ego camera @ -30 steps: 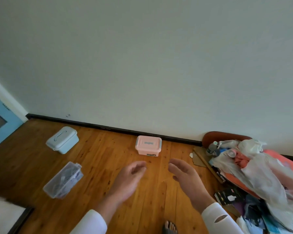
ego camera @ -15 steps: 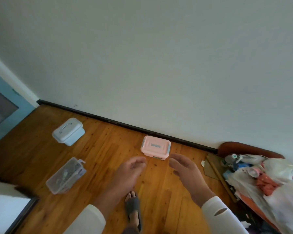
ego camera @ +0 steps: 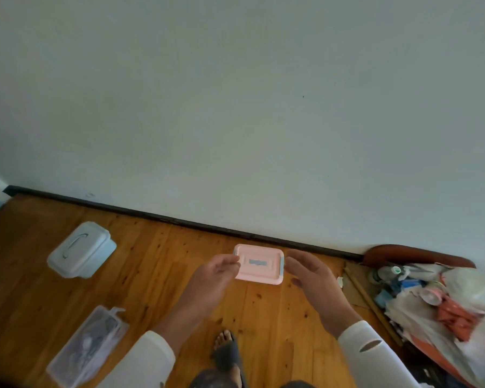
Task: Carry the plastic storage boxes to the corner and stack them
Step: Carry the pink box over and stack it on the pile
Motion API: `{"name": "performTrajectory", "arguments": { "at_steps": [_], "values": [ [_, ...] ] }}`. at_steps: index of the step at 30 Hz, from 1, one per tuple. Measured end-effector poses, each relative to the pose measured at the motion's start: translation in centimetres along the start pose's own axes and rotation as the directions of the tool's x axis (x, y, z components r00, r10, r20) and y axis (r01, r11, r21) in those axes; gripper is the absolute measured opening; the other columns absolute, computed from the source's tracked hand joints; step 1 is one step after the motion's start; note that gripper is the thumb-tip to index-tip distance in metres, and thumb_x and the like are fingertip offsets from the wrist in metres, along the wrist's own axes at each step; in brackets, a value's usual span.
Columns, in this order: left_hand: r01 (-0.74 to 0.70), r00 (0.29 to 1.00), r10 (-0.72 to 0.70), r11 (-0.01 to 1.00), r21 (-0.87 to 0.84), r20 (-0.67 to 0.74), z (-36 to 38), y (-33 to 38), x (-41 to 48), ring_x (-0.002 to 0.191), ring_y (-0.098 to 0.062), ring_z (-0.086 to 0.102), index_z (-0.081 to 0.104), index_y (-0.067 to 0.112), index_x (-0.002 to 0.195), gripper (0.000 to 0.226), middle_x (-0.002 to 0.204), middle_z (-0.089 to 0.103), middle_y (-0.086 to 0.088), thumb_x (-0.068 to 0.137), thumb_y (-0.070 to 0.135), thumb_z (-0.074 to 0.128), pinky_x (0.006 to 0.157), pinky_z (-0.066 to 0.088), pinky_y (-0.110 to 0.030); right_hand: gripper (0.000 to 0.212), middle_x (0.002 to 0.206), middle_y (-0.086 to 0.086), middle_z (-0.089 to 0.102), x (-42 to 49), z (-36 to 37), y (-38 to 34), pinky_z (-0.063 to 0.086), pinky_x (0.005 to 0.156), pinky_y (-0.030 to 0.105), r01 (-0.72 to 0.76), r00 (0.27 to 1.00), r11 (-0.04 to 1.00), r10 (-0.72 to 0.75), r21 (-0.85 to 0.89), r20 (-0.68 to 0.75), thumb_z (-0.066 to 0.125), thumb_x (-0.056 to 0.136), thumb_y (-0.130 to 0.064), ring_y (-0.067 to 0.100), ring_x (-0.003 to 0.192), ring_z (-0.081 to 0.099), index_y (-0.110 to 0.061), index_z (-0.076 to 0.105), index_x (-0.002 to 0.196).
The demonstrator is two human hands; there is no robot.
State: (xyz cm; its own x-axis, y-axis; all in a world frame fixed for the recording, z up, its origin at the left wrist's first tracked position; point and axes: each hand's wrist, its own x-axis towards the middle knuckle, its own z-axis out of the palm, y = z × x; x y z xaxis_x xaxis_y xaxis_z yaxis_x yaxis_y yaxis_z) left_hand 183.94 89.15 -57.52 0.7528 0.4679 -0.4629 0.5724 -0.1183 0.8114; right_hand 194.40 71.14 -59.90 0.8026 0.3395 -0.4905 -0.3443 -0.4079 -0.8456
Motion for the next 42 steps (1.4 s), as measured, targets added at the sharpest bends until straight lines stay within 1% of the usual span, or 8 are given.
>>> {"name": "performTrajectory", "arguments": {
  "at_steps": [3,6,15,21,25,31,36,42],
  "values": [
    [0.013,1.000,-0.013,1.000,-0.006,0.028,-1.3,-0.2,3.7,0.095,0.002,0.061,0.060,0.038,0.117,0.022,0.110,0.064,0.019,0.096,0.035,0.056,0.053,0.045,-0.002,0.020,0.110,-0.019,0.066,2.6,1.2,-0.5,0.049,0.074,0.018,-0.027,1.000,1.000,0.027,0.011,-0.003,0.055,0.091,-0.050,0.010,0.106,0.058,-0.051,0.059,0.111],
    [0.028,0.999,-0.027,0.999,-0.029,0.040,-1.4,-0.3,5.1,0.094,0.001,0.061,0.061,0.039,0.115,0.020,0.110,0.065,0.017,0.096,0.034,0.056,0.052,0.043,-0.001,0.025,0.114,-0.015,0.064,3.8,1.6,-0.6,0.047,0.071,0.017,-0.049,0.999,0.999,0.049,0.020,-0.006,0.054,0.093,-0.046,0.012,0.109,0.057,-0.042,0.058,0.118],
    [0.078,0.996,-0.076,0.996,-0.053,0.038,1.8,-3.4,13.0,0.090,0.003,0.061,0.061,0.038,0.112,0.017,0.110,0.064,0.017,0.097,0.031,0.056,0.051,0.042,0.000,0.017,0.115,-0.016,0.061,12.5,0.9,2.8,0.048,0.082,0.025,-0.070,0.998,0.998,0.070,0.003,-0.006,0.054,0.095,-0.042,0.011,0.107,0.055,-0.044,0.054,0.112],
    [0.065,0.998,-0.064,0.997,-0.045,0.028,7.2,-11.2,22.5,0.100,-0.002,0.059,0.059,0.038,0.115,0.019,0.112,0.062,0.017,0.097,0.032,0.056,0.053,0.045,-0.003,0.027,0.115,-0.015,0.060,22.2,1.9,11.9,0.050,0.087,0.030,-0.071,0.997,0.997,0.070,-0.037,-0.029,0.055,0.094,-0.043,0.013,0.107,0.056,-0.038,0.055,0.120],
    [0.050,0.998,-0.049,0.998,-0.023,0.025,10.8,-17.3,28.5,0.107,-0.003,0.056,0.057,0.040,0.115,0.020,0.113,0.060,0.020,0.097,0.034,0.054,0.062,0.043,-0.008,0.025,0.115,-0.015,0.060,28.1,2.9,18.9,0.049,0.087,0.030,-0.079,0.996,0.996,0.077,-0.041,-0.040,0.055,0.094,-0.042,0.014,0.108,0.056,-0.040,0.054,0.119],
    [0.043,0.999,-0.042,0.999,-0.028,0.027,15.2,-24.7,34.9,0.114,-0.012,0.057,0.058,0.038,0.115,0.019,0.122,0.062,0.010,0.098,0.031,0.054,0.077,0.046,-0.020,0.035,0.118,-0.010,0.062,34.2,5.0,27.6,0.051,0.092,0.035,-0.081,0.995,0.996,0.079,-0.032,-0.054,0.055,0.094,-0.041,0.014,0.110,0.057,-0.031,0.056,0.128],
    [0.046,0.999,-0.045,0.998,-0.036,0.028,17.6,-29.3,39.1,0.118,-0.015,0.056,0.059,0.030,0.122,0.024,0.126,0.061,0.005,0.098,0.028,0.053,0.083,0.048,-0.022,0.037,0.121,-0.007,0.062,37.8,6.4,32.8,0.052,0.093,0.038,-0.088,0.992,0.994,0.082,-0.065,-0.092,0.055,0.095,-0.038,0.016,0.110,0.058,-0.028,0.055,0.130],
    [0.064,0.997,-0.064,0.998,0.010,-0.040,19.8,-34.8,43.3,0.114,-0.013,0.052,0.056,0.029,0.130,0.031,0.128,0.056,0.005,0.099,0.029,0.053,0.068,0.044,-0.015,0.044,0.133,-0.005,0.056,41.9,7.6,38.0,0.052,0.088,0.041,-0.125,0.970,0.989,0.105,-0.082,-0.218,0.054,0.094,-0.042,0.020,0.116,0.055,-0.032,0.047,0.137]
  ]
}}
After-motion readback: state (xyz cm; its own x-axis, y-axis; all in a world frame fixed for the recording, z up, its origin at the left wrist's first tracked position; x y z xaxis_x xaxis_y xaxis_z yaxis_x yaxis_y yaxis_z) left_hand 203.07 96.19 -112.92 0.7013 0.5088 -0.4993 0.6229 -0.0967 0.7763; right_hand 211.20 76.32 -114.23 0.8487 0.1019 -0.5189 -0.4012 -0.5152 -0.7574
